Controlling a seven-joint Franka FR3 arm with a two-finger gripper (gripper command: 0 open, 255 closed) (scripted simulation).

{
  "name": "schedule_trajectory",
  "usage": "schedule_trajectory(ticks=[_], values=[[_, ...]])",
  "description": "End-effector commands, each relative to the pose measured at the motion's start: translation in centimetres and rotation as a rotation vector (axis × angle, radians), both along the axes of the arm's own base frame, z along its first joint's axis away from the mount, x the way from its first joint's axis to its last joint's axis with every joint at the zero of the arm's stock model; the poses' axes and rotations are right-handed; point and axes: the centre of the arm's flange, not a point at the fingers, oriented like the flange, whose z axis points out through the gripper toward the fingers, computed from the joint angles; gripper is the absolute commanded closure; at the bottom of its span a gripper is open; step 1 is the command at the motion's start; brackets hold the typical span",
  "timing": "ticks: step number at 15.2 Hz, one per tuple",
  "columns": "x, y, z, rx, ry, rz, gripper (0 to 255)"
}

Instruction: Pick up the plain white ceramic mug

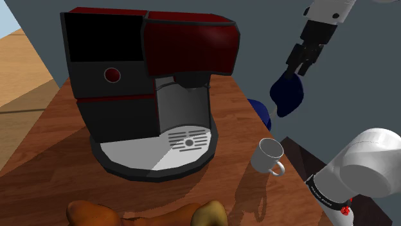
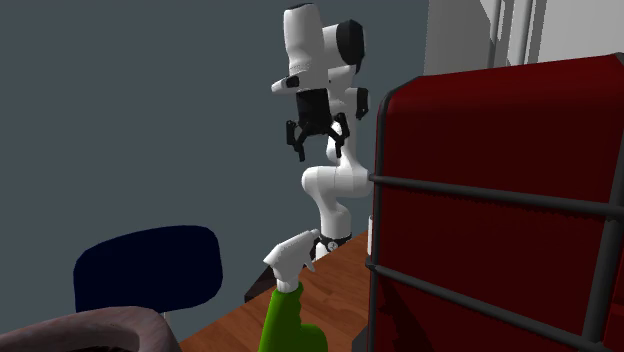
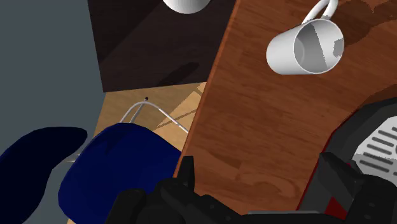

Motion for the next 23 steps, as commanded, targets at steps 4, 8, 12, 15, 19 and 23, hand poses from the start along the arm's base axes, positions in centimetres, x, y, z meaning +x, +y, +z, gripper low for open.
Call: schedule_trajectory(ticks=[4, 8, 12, 15, 19, 23], values=[[-2.0, 2.4, -2.7, -0.023, 0.001, -0.041, 0], [-4.6, 5.7, -6.3, -0.053, 0.002, -0.096, 0], [-7.0, 9.0, -10.0, -0.083, 0.004, -0.151, 0], [-8.7, 11.5, -12.8, -0.106, 0.005, -0.192, 0], [-10.5, 14.3, -16.1, -0.131, 0.006, -0.238, 0], [-10.5, 14.3, -18.2, -0.131, 0.006, -0.238, 0]])
